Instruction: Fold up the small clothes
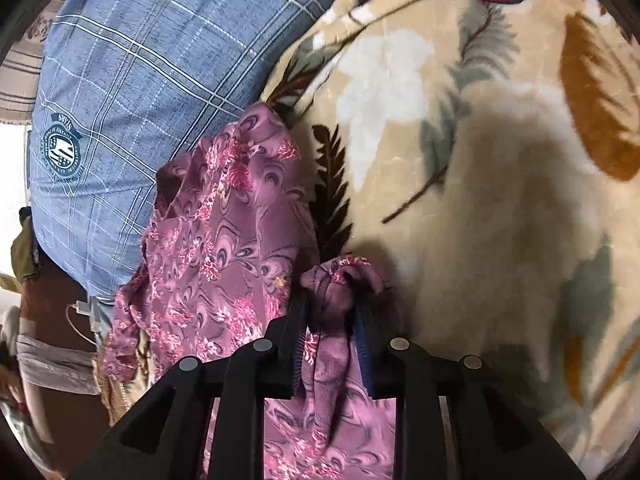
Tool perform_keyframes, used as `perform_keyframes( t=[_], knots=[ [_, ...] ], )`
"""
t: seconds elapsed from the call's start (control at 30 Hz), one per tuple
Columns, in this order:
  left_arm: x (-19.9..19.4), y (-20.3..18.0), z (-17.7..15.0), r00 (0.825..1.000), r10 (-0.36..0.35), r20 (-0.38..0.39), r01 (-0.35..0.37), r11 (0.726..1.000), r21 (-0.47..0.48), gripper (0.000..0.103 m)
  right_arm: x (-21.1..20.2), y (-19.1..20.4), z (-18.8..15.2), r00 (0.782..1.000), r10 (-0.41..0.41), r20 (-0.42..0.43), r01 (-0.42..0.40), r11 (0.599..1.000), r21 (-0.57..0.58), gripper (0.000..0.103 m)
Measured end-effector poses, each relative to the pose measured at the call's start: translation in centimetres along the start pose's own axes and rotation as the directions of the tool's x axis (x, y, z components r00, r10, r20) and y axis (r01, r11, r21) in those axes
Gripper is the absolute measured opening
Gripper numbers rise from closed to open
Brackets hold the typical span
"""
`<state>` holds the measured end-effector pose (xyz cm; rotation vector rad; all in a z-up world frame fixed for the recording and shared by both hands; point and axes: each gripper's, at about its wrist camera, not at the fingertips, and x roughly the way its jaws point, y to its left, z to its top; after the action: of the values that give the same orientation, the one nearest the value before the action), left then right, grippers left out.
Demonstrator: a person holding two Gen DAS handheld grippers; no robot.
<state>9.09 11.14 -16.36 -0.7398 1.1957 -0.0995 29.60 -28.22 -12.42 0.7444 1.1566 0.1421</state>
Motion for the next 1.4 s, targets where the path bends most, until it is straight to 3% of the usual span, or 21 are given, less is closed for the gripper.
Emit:
perform_keyframes(
  t=[0.03,0.17,0.23,0.4,0.5,0.57,0.67,0.73,0.8,0.9,0.93,0.97,1.0,1.17,1.33,1.4],
  knots=[
    [-0.2,-0.2,0.0,1.000,0.002,0.013,-0.002,1.000,0.006,0.003,-0.5,0.1,0.0,1.000,0.018,0.007,-0.018,1.000,0.001,0.009],
    [-2.6,-0.4,-0.5,0.996,-0.077,0.039,0.077,0.997,-0.013,0.003,-3.7,1.4,-0.8,0.997,-0.003,0.077,0.007,0.999,-0.049,0.008],
    [-2.9,-0.2,-0.6,0.997,-0.074,0.034,0.074,0.997,-0.020,0.003,-4.3,1.5,-1.1,0.995,-0.048,0.085,0.054,0.996,-0.068,0.008],
    [0.3,2.1,-0.6,0.995,-0.083,-0.056,0.078,0.994,-0.082,0.003,-0.2,-0.6,-0.5,0.990,-0.140,0.031,0.142,0.987,-0.073,0.008],
    [-0.5,1.6,-1.2,0.997,-0.070,-0.039,0.068,0.997,-0.045,0.004,-1.5,-0.3,-1.3,0.991,-0.111,0.075,0.117,0.989,-0.085,0.014],
    [-1.3,1.0,-1.6,0.998,-0.054,-0.022,0.053,0.998,-0.015,0.008,-3.8,1.2,-2.4,0.984,-0.119,0.136,0.137,0.982,-0.128,0.024],
    [-2.7,0.2,-2.2,0.999,-0.023,0.024,0.022,0.999,0.038,0.024,-6.7,3.4,-4.8,0.983,-0.064,0.172,0.099,0.974,-0.202,0.040],
    [-3.4,0.2,-2.0,0.998,-0.024,0.054,0.021,0.998,0.051,0.038,-7.6,5.1,-6.9,0.987,-0.033,0.160,0.075,0.961,-0.265,0.043],
    [-3.8,-0.1,-1.6,0.996,-0.021,0.085,0.017,0.998,0.054,0.042,-7.5,6.6,-9.3,0.992,0.013,0.123,0.027,0.947,-0.321,0.043],
    [-3.3,-0.3,-0.6,0.994,0.033,0.104,-0.041,0.997,0.069,0.042,-5.9,8.0,-12.1,0.998,0.035,0.045,-0.016,0.928,-0.373,0.044],
    [-2.6,-0.4,-0.3,0.993,0.068,0.092,-0.075,0.995,0.073,0.036,-4.9,8.5,-12.9,0.999,0.038,0.015,-0.029,0.921,-0.389,0.044],
    [-2.0,-0.4,-0.1,0.993,0.090,0.079,-0.096,0.993,0.075,0.028,-3.9,8.8,-13.6,1.000,0.028,-0.010,-0.030,0.917,-0.397,0.044],
    [-1.6,-0.3,0.0,0.993,0.098,0.071,-0.104,0.992,0.078,0.006,-3.3,8.9,-14.2,0.999,0.023,-0.027,-0.032,0.917,-0.398,0.044],
    [-2.9,-0.5,-2.0,0.990,0.092,0.108,-0.103,0.989,0.102,0.005,-1.2,10.4,-16.9,0.995,0.020,-0.097,-0.061,0.893,-0.445,0.044],
    [-2.9,-0.4,-3.0,0.991,0.101,0.084,-0.110,0.987,0.112,0.009,-0.4,11.6,-18.3,0.993,0.013,-0.117,-0.070,0.865,-0.498,0.044],
    [-3.8,-0.1,-2.8,0.996,0.055,0.072,-0.062,0.994,0.090,0.012,-0.5,12.4,-18.6,0.991,0.032,-0.128,-0.093,0.855,-0.510,0.044]
  ],
)
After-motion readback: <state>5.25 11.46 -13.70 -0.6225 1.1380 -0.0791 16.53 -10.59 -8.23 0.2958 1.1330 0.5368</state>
